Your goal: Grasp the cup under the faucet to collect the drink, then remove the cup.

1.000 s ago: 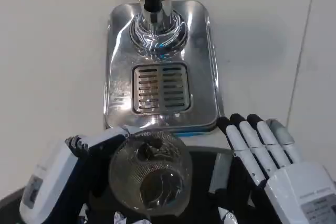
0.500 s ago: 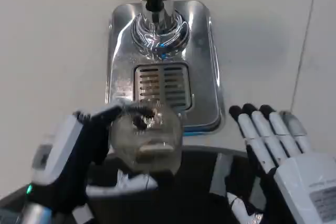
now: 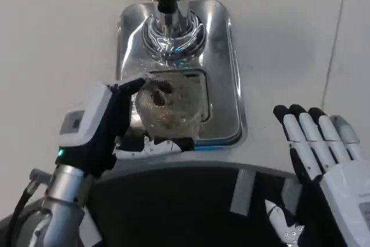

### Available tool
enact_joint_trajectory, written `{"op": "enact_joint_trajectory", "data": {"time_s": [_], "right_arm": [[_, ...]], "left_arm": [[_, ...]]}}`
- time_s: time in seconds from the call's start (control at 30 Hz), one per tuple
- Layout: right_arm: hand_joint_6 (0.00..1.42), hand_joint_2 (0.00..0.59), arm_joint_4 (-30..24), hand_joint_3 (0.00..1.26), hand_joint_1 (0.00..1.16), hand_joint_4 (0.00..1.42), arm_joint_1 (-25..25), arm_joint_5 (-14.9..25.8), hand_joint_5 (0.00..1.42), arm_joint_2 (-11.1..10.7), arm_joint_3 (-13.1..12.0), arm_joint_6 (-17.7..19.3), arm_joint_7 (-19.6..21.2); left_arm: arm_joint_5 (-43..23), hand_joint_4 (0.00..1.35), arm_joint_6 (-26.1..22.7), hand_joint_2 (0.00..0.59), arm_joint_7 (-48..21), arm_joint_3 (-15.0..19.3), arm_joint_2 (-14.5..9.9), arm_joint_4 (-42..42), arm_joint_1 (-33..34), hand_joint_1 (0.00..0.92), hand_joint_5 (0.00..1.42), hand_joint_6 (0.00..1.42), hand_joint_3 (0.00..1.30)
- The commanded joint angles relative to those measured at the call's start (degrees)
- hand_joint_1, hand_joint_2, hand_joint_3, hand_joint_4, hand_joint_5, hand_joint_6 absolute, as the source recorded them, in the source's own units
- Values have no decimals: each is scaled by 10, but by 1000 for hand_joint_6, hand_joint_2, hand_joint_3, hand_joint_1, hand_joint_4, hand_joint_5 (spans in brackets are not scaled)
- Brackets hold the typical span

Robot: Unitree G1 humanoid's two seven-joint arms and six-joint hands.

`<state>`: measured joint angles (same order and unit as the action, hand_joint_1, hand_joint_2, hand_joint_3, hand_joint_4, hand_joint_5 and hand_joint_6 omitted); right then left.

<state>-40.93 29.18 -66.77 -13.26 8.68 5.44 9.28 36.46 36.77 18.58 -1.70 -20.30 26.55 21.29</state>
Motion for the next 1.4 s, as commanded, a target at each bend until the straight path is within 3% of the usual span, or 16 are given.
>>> {"op": "enact_joint_trajectory", "data": {"time_s": [0.03,0.47,0.8,0.9,1.0,1.1,1.2,1.4], "right_arm": [[0,586,-19,0,302,0,15,0,0,6,-2,-4,-21],[0,586,-51,0,326,0,23,-14,0,26,4,-7,-67],[0,586,-53,0,380,0,31,-20,0,36,8,-3,-70],[0,586,-50,0,382,0,31,-17,0,35,5,-2,-69],[0,586,-47,0,384,0,29,-11,0,33,0,-2,-69],[0,586,-44,0,383,0,26,-4,0,33,-2,-2,-71],[0,586,-40,0,377,0,21,1,0,32,-4,-1,-72],[0,569,-33,0,220,0,8,18,0,30,-8,-2,-77]], "left_arm": [[2,1089,-7,3,35,-17,-8,69,58,693,1387,1424,1194],[-36,1102,-13,1,63,-39,-12,232,171,693,1387,1424,1194],[-61,1122,-4,12,51,-48,-21,276,203,686,1402,1424,1174],[-73,1060,3,0,42,-50,-20,281,204,606,1258,1381,1006],[-86,675,17,43,30,-50,-23,281,201,378,1154,1286,657],[-92,540,32,34,25,-48,-27,276,195,280,1064,1247,465],[-94,460,38,22,22,-51,-31,272,191,233,985,1191,370],[-85,404,42,6,35,-59,-33,258,183,188,939,1156,306]]}}
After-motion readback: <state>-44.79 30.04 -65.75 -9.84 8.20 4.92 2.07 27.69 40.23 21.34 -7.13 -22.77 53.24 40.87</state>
